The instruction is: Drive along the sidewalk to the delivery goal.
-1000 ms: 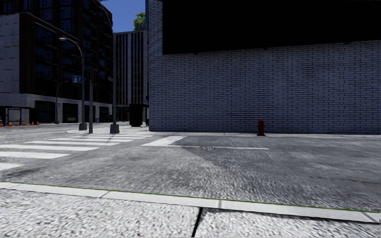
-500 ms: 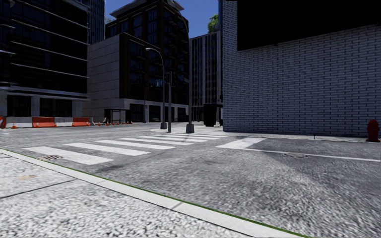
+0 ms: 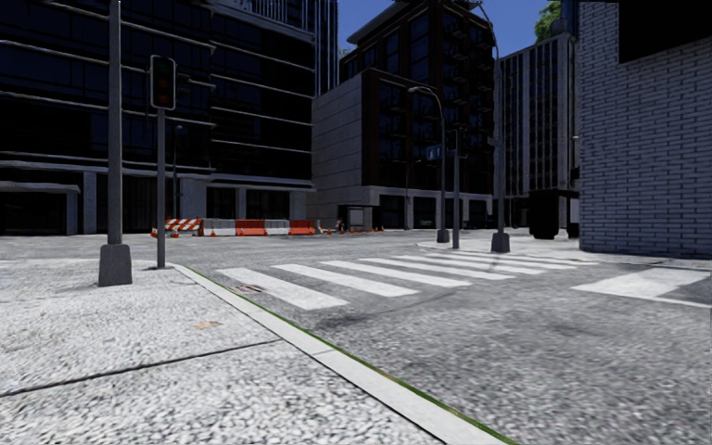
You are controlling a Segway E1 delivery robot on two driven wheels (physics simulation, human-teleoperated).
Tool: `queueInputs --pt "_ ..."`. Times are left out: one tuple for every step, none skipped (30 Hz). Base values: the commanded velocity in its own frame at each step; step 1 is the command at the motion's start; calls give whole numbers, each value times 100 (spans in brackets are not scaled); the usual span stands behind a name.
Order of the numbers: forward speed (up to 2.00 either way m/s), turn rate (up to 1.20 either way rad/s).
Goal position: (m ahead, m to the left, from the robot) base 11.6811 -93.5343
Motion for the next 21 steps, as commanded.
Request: queueInputs --pt "98 84" --pt "98 84" --pt "98 84" --pt "98 83" --pt "98 83" --pt "98 82" --pt "98 82" --pt "98 82" --pt "98 82" --pt "98 82" --pt "98 82" --pt "98 82" --pt "98 82" --pt "98 82" --pt "98 82" --pt "98 82" --pt "98 81" --pt "98 77" --pt "98 62" --pt "98 62" --pt "98 0"
